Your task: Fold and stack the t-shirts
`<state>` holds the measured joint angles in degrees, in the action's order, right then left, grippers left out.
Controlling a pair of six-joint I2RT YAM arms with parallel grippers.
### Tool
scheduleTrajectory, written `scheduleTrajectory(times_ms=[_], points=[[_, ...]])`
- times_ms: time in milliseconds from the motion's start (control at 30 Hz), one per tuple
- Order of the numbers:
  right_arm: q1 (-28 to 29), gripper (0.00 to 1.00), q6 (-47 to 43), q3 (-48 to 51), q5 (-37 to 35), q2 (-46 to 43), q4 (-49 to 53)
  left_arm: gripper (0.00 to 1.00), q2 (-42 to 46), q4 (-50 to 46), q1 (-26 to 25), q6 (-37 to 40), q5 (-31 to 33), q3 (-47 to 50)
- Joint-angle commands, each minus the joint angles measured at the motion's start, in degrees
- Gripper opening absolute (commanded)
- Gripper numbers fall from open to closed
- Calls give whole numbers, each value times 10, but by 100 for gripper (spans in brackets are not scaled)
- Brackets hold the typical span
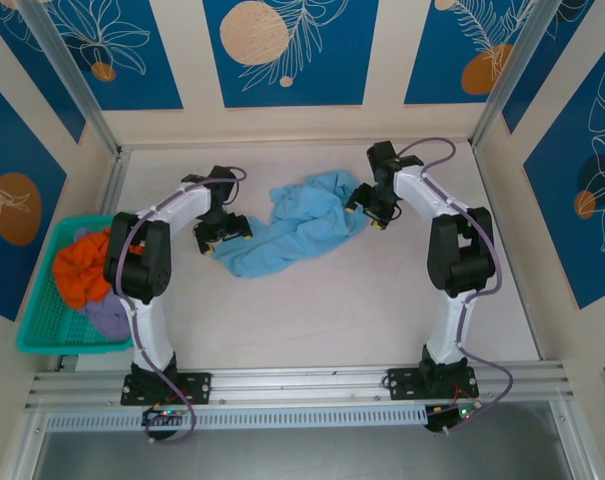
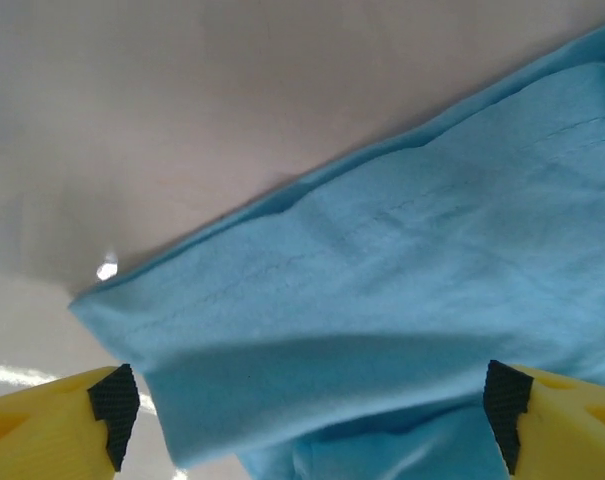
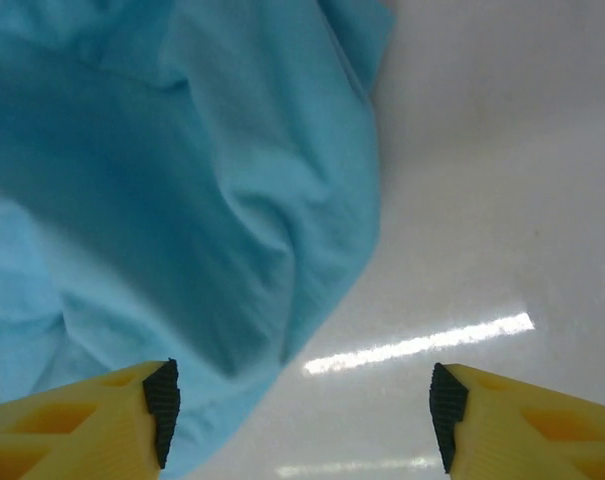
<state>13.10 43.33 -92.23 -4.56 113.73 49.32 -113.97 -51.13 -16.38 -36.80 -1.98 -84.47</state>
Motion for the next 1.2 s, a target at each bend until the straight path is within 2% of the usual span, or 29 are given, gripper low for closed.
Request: scheduleTrajectory(times_ms=[0, 67, 333, 367, 500, 667, 900, 1033, 1167], points=[[-7, 64, -12, -38, 26, 35, 7, 82, -30, 3, 1, 45, 5, -23], [-12, 59, -18, -54, 42, 62, 1, 70, -39, 12, 1, 46, 5, -21], [-34, 30, -24, -102, 78, 133, 13, 5, -48, 24, 2, 60, 34, -27], [-34, 27, -25, -103, 79, 132, 15, 0, -44, 27, 2, 58, 33, -30], [-38, 8, -33, -95, 99, 96, 5, 0, 3, 43, 0, 49, 43, -47], [-40, 1, -32, -70, 114, 5, -11, 0, 97, 79, -12, 60, 97, -86], [-41, 0, -35, -46, 103, -155, -18, 0, 255, 195, -33, 92, 160, -126], [-49, 0, -34, -49, 70, -243, -62, 0, 306, 252, -53, 147, 148, -197], [-49, 0, -42, -87, 44, -308, -93, 0, 325, 304, -88, 204, 97, -283]])
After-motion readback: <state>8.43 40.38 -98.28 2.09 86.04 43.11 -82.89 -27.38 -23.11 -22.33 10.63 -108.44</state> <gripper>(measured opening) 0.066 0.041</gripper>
